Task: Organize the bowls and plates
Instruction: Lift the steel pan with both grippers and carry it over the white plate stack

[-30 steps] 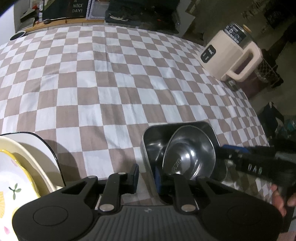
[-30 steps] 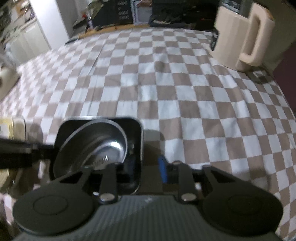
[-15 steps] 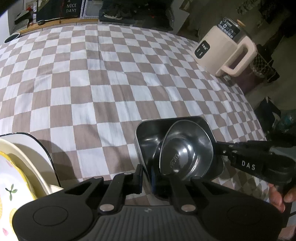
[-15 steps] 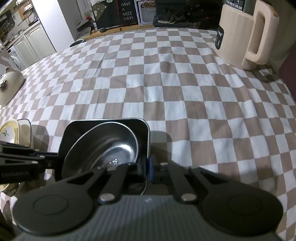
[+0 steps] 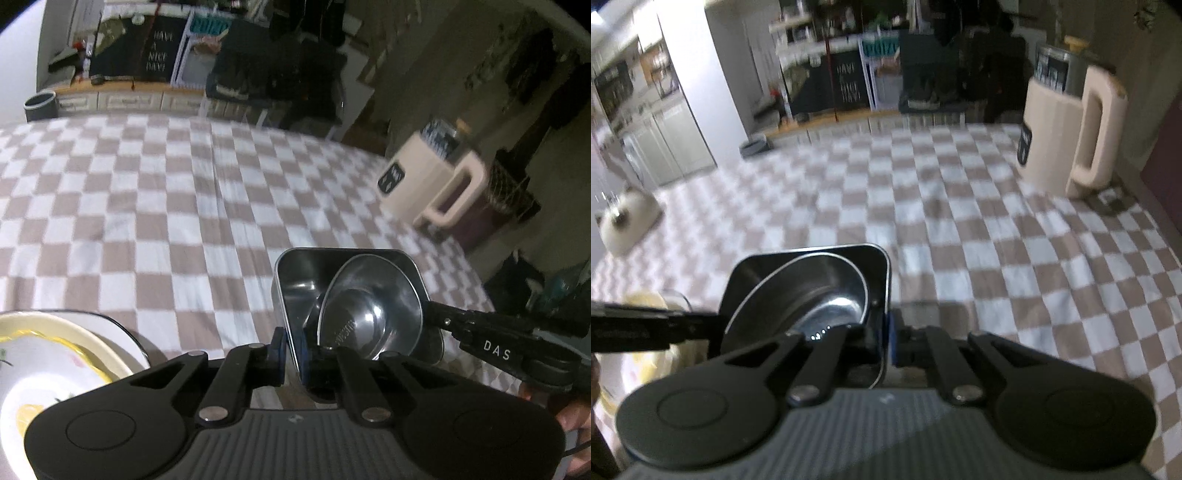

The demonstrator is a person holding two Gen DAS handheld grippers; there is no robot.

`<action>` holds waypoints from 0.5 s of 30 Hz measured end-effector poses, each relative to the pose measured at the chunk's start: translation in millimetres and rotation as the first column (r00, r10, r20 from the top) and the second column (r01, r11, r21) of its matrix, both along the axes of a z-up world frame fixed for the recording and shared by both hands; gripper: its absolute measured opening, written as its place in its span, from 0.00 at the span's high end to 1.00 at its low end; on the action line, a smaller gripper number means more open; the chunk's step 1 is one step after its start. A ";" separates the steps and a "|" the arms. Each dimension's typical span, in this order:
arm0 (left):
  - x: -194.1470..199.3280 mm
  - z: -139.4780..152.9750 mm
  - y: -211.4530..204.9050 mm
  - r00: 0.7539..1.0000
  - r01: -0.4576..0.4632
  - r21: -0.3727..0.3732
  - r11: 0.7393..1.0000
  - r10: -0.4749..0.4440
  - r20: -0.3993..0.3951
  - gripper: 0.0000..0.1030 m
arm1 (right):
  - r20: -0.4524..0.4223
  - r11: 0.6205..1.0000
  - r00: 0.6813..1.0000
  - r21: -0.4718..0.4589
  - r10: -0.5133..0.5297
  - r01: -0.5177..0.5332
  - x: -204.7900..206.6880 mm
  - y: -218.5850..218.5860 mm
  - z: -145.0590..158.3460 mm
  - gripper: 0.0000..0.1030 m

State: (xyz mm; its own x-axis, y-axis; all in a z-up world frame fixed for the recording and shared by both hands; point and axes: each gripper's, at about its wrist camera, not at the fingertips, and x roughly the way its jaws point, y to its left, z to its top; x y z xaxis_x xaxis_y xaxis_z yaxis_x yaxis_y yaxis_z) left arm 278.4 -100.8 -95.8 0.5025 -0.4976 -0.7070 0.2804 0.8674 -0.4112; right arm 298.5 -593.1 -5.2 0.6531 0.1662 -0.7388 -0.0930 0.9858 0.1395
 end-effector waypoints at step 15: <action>-39.6 53.4 105.9 0.974 -0.166 -0.112 0.980 0.181 0.137 0.93 | 0.156 0.980 0.983 0.156 0.101 -0.126 -12.4 64.5 41.4 0.95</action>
